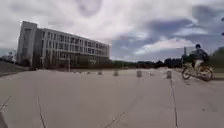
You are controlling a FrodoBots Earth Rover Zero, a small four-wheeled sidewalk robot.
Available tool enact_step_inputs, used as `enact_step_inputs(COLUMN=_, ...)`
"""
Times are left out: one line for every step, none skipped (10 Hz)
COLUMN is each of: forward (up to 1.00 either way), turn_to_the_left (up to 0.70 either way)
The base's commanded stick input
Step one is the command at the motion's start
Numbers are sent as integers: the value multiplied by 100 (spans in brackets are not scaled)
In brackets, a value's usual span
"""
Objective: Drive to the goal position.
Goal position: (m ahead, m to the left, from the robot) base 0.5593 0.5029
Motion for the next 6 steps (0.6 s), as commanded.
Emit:
enact_step_inputs(forward=70, turn_to_the_left=-10)
enact_step_inputs(forward=70, turn_to_the_left=-2)
enact_step_inputs(forward=70, turn_to_the_left=1)
enact_step_inputs(forward=70, turn_to_the_left=1)
enact_step_inputs(forward=70, turn_to_the_left=-7)
enact_step_inputs(forward=70, turn_to_the_left=-18)
